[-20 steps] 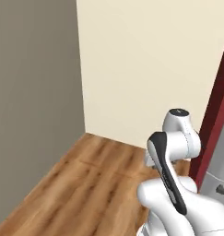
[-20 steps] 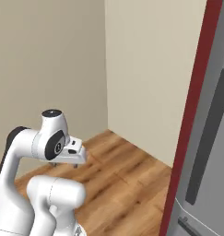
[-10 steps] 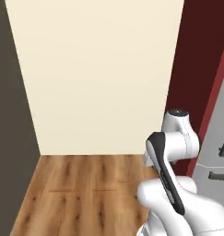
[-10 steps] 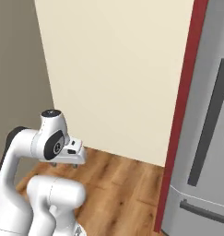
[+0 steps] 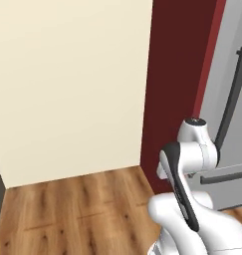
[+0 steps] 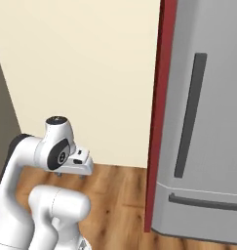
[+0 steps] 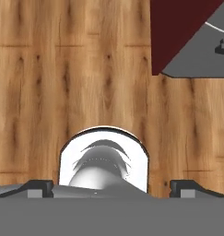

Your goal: Place one of the steaks on the plate and the other in the bowl. Then place the bowl in the fridge.

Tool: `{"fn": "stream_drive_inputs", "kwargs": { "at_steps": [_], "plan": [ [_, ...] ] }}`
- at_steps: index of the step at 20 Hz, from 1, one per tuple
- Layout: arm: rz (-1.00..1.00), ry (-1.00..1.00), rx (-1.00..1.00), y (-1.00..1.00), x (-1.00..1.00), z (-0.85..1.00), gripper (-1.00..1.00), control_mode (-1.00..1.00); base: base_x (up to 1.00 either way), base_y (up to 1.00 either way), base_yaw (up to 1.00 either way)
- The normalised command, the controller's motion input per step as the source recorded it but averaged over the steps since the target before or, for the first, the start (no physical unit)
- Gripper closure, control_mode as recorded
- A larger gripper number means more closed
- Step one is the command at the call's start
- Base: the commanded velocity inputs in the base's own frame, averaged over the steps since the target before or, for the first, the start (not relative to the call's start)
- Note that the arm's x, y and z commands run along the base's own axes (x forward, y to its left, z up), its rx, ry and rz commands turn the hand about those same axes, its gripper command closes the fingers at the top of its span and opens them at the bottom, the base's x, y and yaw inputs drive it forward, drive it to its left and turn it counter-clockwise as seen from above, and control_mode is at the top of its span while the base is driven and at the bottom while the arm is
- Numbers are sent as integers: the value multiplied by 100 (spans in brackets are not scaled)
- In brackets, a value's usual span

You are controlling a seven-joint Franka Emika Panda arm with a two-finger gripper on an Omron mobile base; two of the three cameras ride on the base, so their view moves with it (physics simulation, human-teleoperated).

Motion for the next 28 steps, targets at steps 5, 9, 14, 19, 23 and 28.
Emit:
{"fn": "stream_drive_inputs", "kwargs": {
  "at_steps": [5, 9, 14, 19, 23, 28],
  "plan": [
    [0, 0, 0, 0, 0, 0, -100, 100, 0, -48, -11],
    [0, 0, 0, 0, 0, 0, -100, 100, 0, 0, 0],
    [-7, 1, 1, -20, -9, 6, -100, -100, 0, -2, 0],
    [-29, 9, 0, -71, -52, 60, -100, -100, 0, 0, 0],
    [-11, -12, 2, -57, 25, -6, -100, -100, 0, 0, 0],
    [0, 2, -2, 43, -9, 0, -100, -100, 0, 0, 0]
  ]
}}
